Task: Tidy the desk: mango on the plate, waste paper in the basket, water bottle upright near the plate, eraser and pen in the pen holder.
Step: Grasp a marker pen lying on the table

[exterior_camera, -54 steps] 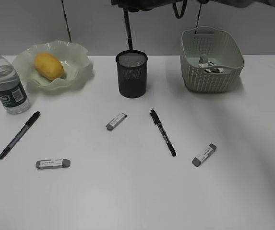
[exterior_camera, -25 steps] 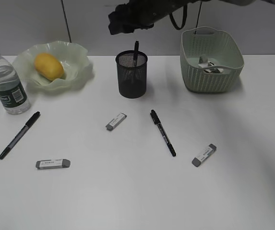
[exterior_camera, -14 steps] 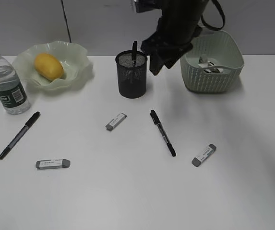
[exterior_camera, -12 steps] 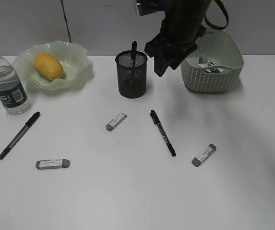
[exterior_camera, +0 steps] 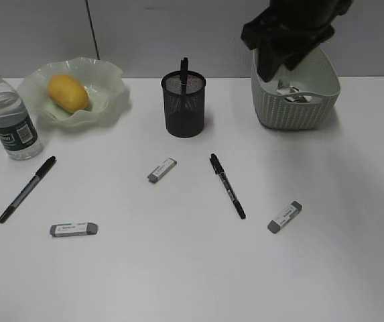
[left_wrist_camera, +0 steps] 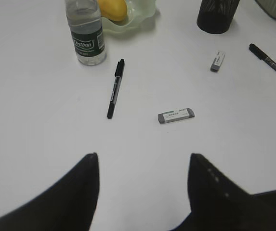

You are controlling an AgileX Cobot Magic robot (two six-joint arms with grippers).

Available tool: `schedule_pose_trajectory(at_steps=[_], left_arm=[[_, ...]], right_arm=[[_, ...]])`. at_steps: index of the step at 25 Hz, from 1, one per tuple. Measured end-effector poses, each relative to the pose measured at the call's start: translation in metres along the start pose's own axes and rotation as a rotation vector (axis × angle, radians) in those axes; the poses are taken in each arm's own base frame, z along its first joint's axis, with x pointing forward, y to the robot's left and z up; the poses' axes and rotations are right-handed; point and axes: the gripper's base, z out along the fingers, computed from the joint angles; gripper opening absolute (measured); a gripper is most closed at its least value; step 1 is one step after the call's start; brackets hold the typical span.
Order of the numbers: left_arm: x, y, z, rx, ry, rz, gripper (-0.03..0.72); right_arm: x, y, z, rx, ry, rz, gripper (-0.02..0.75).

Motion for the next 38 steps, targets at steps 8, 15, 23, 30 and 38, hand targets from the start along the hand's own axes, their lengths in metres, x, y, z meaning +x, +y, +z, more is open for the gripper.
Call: schedule_pose_trajectory(at_steps=[8, 15, 23, 30, 38], left_arm=[[0.0, 0.0, 0.0, 0.003, 0.0, -0.002, 0.445], [0.0, -0.001, 0.0, 0.012, -0.002, -0.007, 0.445], [0.0, -0.001, 0.0, 0.013, -0.002, -0.007, 0.445], [0.0, -0.001, 0.0, 0.013, -0.002, -0.007, 0.445], [-0.002, -0.001, 0.002, 0.014, 0.013, -0.01, 0.445]], right_arm=[[0.099, 0.009, -0.056, 0.011, 0.058, 0.042, 0.386], [0.191, 0.019, -0.107, 0.017, -0.038, 0.086, 0.389], [0.275, 0.028, -0.153, 0.025, -0.271, 0.137, 0.517], [0.335, 0.035, -0.15, 0.026, -0.39, 0.153, 0.527], [0.372, 0.039, -0.13, 0.023, -0.5, 0.18, 0.529]])
